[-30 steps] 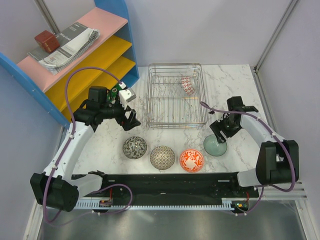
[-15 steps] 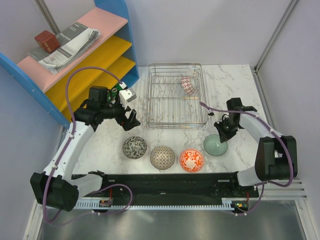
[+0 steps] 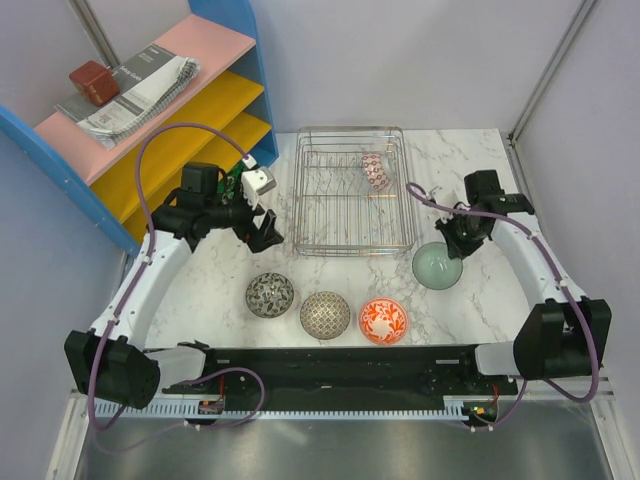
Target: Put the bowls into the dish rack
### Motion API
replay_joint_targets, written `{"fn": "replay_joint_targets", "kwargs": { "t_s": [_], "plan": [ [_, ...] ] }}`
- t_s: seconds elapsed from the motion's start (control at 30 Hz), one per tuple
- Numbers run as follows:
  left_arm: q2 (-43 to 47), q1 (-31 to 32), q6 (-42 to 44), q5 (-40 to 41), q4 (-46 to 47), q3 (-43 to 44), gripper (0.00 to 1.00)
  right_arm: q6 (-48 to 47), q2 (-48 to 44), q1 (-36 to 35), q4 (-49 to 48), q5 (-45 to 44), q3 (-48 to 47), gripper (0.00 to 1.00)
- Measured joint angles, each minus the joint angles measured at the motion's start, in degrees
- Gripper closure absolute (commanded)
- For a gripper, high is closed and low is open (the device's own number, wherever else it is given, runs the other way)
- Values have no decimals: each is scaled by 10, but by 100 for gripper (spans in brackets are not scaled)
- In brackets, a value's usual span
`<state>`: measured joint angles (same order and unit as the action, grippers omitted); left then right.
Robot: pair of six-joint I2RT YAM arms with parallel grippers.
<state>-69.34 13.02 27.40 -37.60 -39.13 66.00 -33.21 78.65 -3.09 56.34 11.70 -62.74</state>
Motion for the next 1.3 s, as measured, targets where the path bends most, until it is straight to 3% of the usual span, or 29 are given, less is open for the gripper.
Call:
{"fn": "replay_joint_targets", "kwargs": {
  "t_s": [0.23,0.43,0.67,0.93,1.3],
  "plan": [
    [-31,2,-35,0,14,20,0,17,-4,0,44,5,-131,100],
    [-102,14,-107,30,36,105,0,78,76,-11,46,2,-265,100],
    [-179,37,-189,91,47,218,0,168,178,-85,-1,-62,-360,100],
    [-268,73,-256,163,47,313,0,265,261,-151,-70,-132,-427,100],
    [-347,94,-312,224,31,350,3,387,287,-204,-182,-201,-427,100]
  ]
}}
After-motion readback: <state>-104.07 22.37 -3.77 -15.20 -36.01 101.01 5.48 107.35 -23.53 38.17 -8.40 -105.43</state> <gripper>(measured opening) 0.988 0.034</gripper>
